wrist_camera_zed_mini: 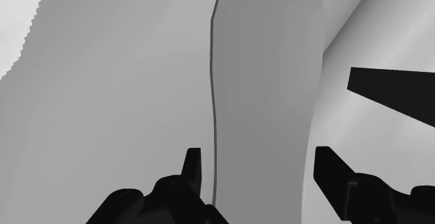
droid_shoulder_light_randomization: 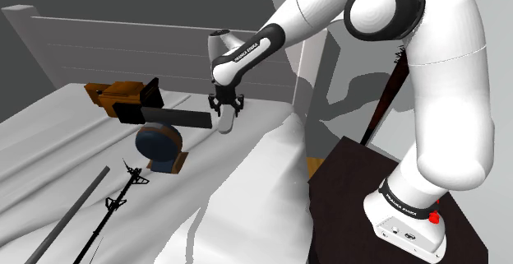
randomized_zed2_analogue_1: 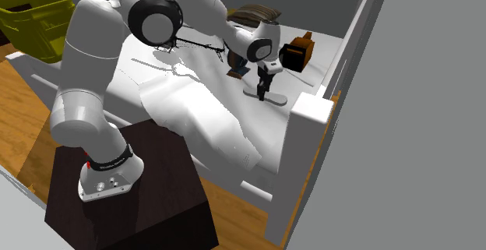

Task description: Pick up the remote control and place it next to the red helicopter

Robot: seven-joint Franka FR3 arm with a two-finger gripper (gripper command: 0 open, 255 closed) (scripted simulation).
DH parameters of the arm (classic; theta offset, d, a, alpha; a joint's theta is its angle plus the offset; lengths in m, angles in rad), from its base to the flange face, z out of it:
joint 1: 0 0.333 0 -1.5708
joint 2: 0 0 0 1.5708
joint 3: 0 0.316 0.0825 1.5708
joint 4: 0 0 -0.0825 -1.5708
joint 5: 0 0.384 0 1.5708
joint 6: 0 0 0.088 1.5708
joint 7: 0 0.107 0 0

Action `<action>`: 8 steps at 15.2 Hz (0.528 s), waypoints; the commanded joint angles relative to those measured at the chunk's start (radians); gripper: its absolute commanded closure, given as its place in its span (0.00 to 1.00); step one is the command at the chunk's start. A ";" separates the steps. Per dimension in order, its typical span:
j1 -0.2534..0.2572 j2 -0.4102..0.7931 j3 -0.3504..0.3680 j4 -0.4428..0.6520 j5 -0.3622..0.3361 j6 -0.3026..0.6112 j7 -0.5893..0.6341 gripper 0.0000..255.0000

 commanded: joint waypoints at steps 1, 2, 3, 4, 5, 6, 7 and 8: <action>-0.002 -0.018 0.003 0.001 0.004 -0.019 -0.003 1.00; -0.003 -0.027 0.004 0.002 0.006 -0.029 -0.004 1.00; -0.004 -0.035 0.005 0.004 0.008 -0.038 -0.005 1.00; -0.004 -0.043 0.007 0.006 0.010 -0.048 -0.007 1.00; -0.005 -0.050 0.008 0.008 0.012 -0.058 -0.008 1.00; -0.006 -0.058 0.009 0.011 0.014 -0.068 -0.009 1.00; -0.007 -0.066 0.010 0.013 0.016 -0.078 -0.011 1.00; -0.007 -0.073 0.011 0.016 0.018 -0.088 -0.012 1.00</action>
